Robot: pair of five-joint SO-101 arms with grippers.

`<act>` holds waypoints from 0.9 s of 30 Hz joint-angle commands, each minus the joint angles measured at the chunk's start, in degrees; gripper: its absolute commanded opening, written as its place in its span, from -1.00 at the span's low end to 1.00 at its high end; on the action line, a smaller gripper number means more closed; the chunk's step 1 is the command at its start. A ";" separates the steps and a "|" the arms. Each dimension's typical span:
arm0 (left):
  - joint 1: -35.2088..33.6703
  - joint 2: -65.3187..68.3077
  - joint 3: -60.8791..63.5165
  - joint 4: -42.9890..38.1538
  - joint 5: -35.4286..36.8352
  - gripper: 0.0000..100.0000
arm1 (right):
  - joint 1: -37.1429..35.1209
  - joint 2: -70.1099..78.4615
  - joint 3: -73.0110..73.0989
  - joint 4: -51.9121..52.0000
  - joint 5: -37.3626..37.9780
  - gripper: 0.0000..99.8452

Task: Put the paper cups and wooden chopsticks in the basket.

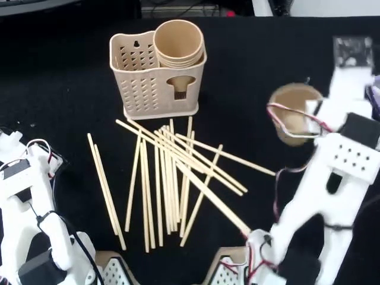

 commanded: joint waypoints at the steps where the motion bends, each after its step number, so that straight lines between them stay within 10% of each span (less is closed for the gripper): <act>1: 0.40 -1.93 -0.75 -0.70 0.00 -0.68 | -11.60 -4.79 -20.70 10.11 -4.75 -0.98; 12: 0.48 -1.93 -0.57 -0.70 0.00 -0.68 | -35.78 15.78 -51.74 3.52 -15.65 -0.98; 27: 0.48 -1.93 -0.66 -0.44 0.00 -0.68 | -39.21 49.10 -77.76 10.99 -16.09 -0.98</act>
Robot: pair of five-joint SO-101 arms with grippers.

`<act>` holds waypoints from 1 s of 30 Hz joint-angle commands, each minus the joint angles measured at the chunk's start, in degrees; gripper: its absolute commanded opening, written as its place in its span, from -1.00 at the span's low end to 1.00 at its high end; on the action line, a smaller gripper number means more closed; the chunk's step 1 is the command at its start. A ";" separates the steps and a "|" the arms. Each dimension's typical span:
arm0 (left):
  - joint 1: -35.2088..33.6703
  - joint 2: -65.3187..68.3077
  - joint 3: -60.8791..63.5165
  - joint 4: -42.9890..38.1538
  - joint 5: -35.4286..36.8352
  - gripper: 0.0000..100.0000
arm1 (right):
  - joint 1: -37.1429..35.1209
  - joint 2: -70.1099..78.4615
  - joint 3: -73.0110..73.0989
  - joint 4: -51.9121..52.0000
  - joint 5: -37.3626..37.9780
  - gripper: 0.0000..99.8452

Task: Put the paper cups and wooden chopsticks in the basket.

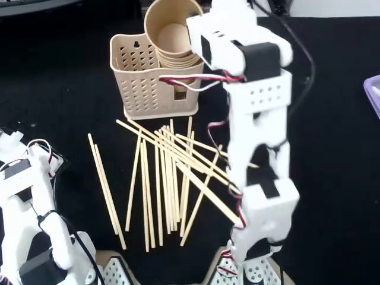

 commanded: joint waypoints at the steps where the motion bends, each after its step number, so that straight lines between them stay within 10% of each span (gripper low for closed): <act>1: 0.48 -1.93 -0.66 -0.44 0.00 -0.68 | -0.70 3.56 -5.23 0.70 -0.26 -0.98; 14: 0.48 -1.93 -0.57 -0.35 0.00 -0.68 | 0.53 6.29 -12.00 2.64 -4.04 -0.63; 30: 0.48 -1.93 -0.57 -0.35 0.00 -0.68 | -3.52 6.29 -16.75 10.55 -2.73 -0.98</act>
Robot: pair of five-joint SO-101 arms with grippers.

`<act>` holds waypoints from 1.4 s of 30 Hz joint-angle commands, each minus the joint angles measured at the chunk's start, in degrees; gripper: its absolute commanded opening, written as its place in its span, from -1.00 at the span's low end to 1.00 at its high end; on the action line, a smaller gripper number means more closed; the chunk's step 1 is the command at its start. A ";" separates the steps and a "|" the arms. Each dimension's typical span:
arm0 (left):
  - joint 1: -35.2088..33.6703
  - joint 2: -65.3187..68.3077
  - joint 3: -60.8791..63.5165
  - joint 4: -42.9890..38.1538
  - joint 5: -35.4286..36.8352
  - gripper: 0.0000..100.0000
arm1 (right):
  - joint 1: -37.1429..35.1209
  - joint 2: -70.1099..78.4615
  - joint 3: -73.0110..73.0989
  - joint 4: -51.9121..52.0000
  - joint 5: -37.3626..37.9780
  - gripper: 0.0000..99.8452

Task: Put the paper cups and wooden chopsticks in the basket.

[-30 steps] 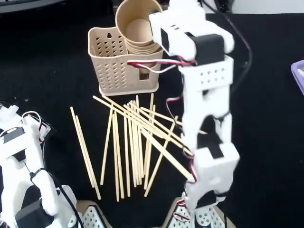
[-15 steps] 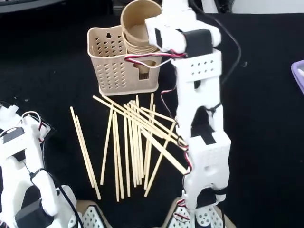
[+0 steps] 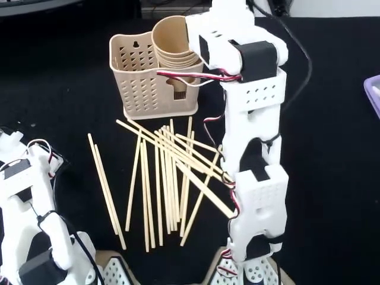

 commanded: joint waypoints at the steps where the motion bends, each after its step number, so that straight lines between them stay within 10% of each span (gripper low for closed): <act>1: 0.48 -1.93 -0.57 -0.35 0.00 -0.68 | -3.60 -1.54 -2.07 4.40 3.34 -0.98; 13: 0.48 -1.93 -0.48 -0.35 0.00 -0.68 | -7.56 -1.01 -9.80 8.79 3.25 -0.98; 42: 0.48 -1.93 -0.48 -0.62 0.00 -0.68 | -11.43 -36.00 29.76 7.82 -2.90 -0.98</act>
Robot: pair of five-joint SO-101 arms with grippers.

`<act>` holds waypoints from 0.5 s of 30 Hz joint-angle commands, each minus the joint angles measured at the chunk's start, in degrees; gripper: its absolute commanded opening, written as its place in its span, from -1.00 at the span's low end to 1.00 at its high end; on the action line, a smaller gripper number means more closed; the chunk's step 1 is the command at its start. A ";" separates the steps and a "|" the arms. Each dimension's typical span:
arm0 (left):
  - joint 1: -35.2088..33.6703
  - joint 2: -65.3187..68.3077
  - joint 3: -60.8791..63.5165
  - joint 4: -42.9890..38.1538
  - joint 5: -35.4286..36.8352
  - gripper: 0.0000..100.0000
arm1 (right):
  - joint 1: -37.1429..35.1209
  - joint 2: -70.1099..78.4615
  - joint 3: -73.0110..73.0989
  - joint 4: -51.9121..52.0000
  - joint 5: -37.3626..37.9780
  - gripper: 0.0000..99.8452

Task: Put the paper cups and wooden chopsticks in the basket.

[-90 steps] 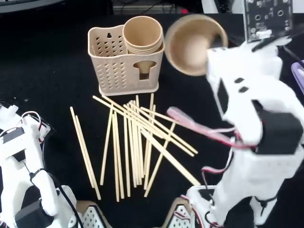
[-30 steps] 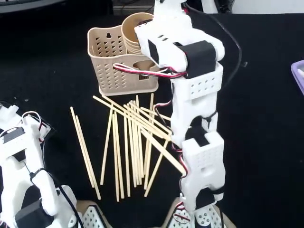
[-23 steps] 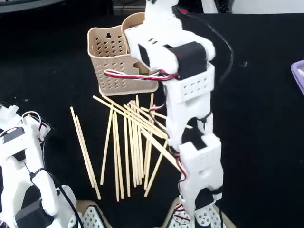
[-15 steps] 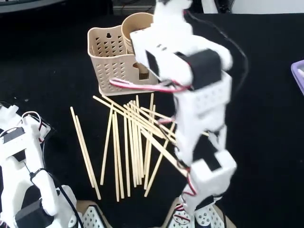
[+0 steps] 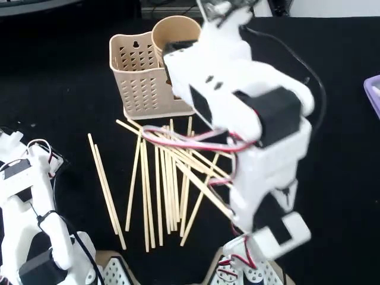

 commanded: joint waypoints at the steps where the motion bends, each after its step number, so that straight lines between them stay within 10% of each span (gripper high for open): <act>1: 0.48 -1.93 -0.48 -0.62 0.00 -0.68 | 0.44 -8.66 13.05 -0.88 -1.41 -0.98; 15: 0.48 -1.93 -0.48 -0.62 0.00 -0.68 | 4.92 -28.00 83.38 -72.35 2.29 -0.98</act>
